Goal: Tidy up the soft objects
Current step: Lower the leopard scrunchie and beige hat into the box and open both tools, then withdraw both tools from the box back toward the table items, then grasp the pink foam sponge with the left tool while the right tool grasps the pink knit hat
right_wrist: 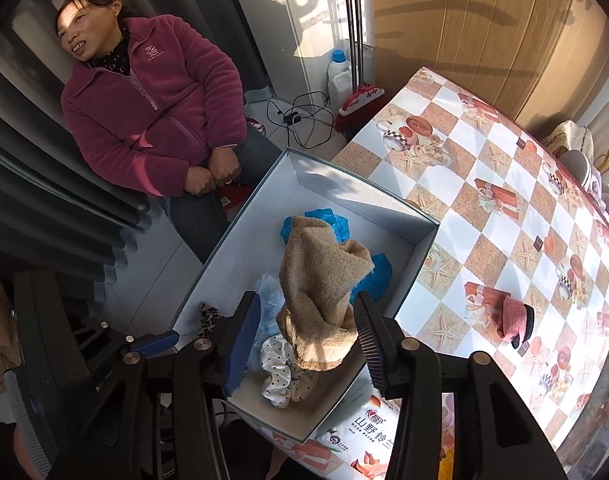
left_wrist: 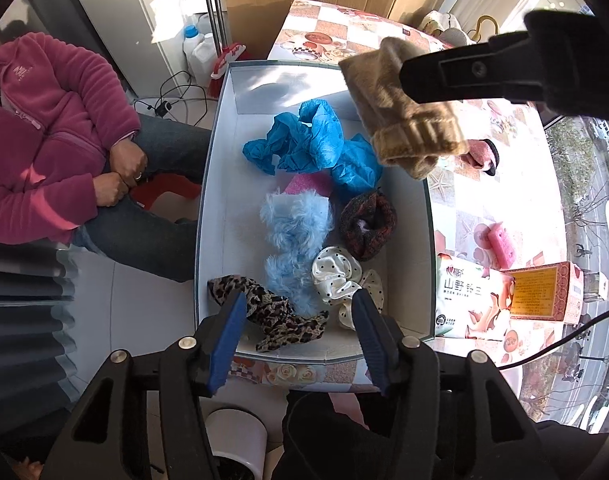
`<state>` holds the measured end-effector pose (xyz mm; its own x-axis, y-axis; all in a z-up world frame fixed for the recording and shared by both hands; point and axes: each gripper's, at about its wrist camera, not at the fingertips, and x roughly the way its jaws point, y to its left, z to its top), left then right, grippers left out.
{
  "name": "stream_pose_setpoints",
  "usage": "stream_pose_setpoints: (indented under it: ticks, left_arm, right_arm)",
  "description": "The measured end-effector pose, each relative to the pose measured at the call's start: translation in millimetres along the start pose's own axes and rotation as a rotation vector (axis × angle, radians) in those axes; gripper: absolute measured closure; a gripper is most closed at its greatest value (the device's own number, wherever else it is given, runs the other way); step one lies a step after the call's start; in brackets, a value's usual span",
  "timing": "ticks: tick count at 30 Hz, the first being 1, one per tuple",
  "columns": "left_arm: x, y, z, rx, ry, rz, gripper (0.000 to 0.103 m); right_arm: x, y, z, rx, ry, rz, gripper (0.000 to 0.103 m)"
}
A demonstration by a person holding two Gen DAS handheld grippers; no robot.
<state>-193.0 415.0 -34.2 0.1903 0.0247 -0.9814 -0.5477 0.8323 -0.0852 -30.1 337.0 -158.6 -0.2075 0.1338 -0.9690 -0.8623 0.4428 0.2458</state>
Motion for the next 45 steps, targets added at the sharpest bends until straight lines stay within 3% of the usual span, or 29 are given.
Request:
stream_pose_setpoints:
  ticks: [8, 14, 22, 27, 31, 40, 45]
  left_arm:
    - [-4.0, 1.7, -5.0, -0.010, -0.005, -0.015, 0.044]
    - [-4.7, -12.2, -9.9, 0.036, 0.008, -0.048, 0.044]
    - [-9.5, -80.7, -4.9, 0.238, 0.011, -0.139, 0.043]
    - [2.7, -144.9, 1.9, 0.414, 0.045, -0.186, 0.036]
    - [31.3, -196.7, 11.4, 0.494, 0.122, -0.228, 0.034]
    - [113.3, -270.7, 56.8, 0.358, 0.368, -0.275, 0.034]
    - [155.9, -296.2, 74.9, 0.291, 0.473, -0.255, 0.034]
  right_arm:
    - [-12.4, -9.6, -5.6, 0.037, -0.014, 0.008, 0.043]
    - [-38.8, -54.7, -33.8, 0.167, -0.029, 0.001, 0.043]
    - [-93.8, -143.8, -101.1, 0.423, -0.071, -0.086, 0.043]
    - [-121.1, -188.3, -146.7, 0.555, -0.086, -0.146, 0.043]
    - [-129.3, -212.8, -177.4, 0.603, -0.076, -0.197, 0.043]
    - [-121.9, -262.3, -214.7, 0.513, 0.016, -0.339, 0.043]
    - [-105.0, -289.8, -223.9, 0.507, 0.036, -0.315, 0.043]
